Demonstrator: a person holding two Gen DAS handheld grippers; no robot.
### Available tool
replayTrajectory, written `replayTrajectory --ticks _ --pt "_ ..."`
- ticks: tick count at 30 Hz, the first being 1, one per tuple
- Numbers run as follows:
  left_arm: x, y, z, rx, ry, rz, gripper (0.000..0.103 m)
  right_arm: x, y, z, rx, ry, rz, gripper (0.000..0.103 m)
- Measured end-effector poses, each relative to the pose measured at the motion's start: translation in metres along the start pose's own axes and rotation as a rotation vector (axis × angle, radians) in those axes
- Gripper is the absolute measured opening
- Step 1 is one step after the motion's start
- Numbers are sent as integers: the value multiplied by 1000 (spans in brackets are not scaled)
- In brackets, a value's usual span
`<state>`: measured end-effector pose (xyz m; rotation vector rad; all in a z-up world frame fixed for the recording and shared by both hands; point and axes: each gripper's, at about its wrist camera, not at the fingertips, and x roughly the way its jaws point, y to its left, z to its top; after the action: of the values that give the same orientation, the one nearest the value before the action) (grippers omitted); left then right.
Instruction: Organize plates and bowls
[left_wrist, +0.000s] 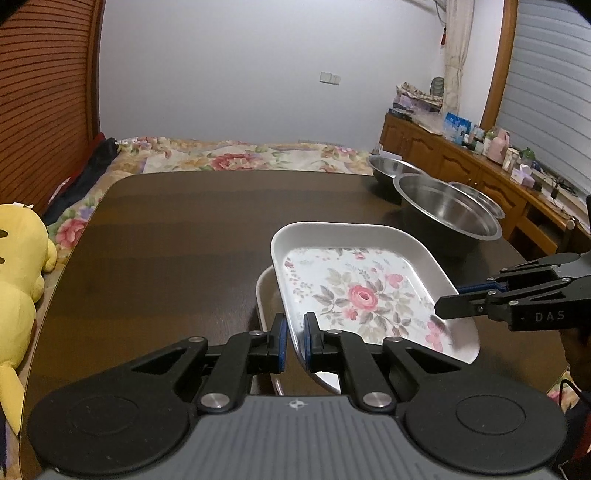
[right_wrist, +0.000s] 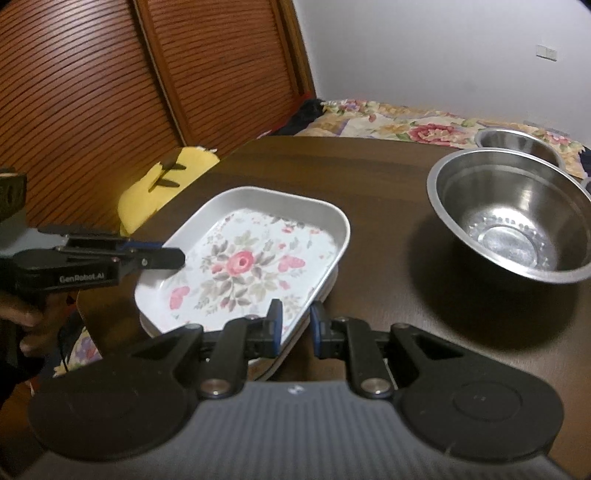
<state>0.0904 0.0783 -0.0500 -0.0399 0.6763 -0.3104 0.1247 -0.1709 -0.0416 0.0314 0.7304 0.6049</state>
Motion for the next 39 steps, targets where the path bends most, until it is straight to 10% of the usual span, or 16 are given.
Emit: replayTrajectory --ticks 39 --pt "-2 -5 -8 1 -39 59 22 -13 -2 -31 51 -257 -86 21"
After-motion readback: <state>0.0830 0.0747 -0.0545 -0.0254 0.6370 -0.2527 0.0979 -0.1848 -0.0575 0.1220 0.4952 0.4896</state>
